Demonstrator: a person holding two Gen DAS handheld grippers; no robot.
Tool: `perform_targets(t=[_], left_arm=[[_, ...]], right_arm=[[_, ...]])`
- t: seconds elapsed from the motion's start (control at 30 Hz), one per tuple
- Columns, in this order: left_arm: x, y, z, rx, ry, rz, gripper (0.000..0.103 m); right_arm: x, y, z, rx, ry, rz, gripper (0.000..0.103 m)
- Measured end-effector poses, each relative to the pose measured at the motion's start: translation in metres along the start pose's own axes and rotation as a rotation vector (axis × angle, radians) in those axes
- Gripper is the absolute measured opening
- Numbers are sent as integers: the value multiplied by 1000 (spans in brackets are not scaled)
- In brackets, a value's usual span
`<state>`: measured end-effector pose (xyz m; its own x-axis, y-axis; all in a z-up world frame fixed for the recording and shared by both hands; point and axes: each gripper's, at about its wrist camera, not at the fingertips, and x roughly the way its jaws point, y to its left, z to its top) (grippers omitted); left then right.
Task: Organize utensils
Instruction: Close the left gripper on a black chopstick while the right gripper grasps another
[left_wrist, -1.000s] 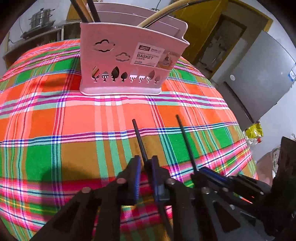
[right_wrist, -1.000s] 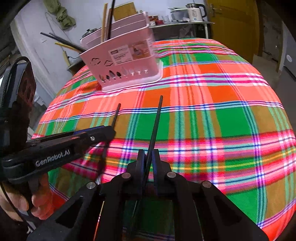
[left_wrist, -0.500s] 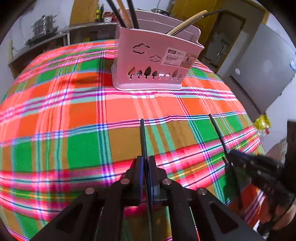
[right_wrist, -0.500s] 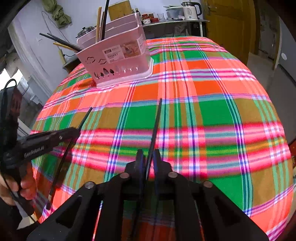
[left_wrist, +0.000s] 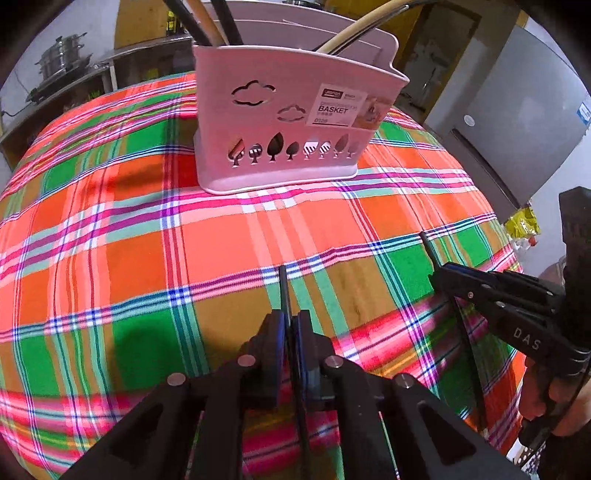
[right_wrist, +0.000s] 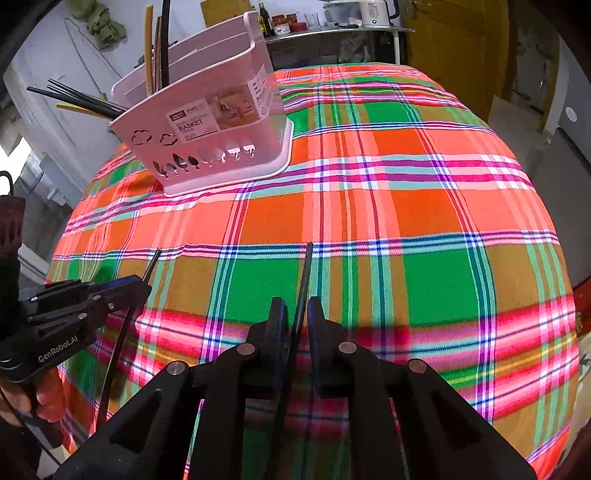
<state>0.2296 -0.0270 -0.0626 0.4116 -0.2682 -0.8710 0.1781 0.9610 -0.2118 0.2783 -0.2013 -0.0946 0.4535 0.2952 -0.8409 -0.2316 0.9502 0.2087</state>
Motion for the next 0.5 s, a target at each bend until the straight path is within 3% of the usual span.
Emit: perform_targets(t=[0.3,0.5], left_arm=[[-1,-2,8,28,18,18,5],[-34,-6,11,33,-56,-7,5]], right_arm=[[4,2,10,-21,24,2,6],[-30,10,12,-21,-67,46,5]])
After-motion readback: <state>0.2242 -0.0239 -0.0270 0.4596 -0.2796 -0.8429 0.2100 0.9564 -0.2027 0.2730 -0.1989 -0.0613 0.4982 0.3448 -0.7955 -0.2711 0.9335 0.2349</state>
